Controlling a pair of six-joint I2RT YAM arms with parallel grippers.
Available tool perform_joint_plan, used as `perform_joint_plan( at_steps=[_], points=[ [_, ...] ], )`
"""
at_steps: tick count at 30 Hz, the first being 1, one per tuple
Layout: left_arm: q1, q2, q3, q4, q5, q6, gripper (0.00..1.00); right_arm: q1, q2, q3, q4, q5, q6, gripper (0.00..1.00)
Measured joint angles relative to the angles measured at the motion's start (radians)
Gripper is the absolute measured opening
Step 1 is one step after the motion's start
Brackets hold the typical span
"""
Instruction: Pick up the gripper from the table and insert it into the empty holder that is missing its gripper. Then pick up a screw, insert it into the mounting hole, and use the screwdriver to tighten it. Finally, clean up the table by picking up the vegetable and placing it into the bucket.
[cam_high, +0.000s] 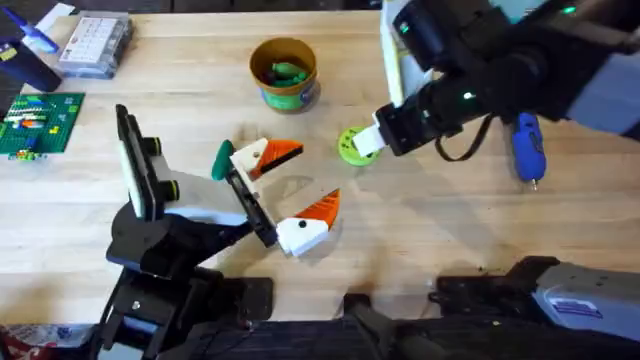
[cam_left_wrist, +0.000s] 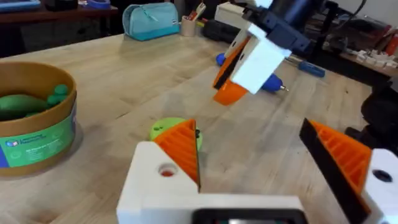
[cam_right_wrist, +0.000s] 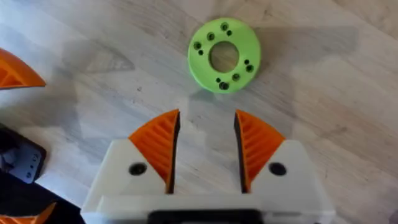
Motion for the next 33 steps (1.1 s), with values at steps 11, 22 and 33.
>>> perform_joint_plan(
  at_steps=[11,22,33],
  points=[
    [0.000,0.000,0.000,0.000,0.000,0.000,0.990,-0.047,0.105,0.000,0.028,0.000,0.000,0.500],
    [0.000,0.000,0.000,0.000,0.000,0.000,0.990,-0.008,0.258,0.000,0.076,0.000,-0.010,0.500],
    [0.000,0.000,0.000,0.000,0.000,0.000,0.990,-0.003,0.302,0.000,0.080,0.004,-0.019,0.465]
  ],
)
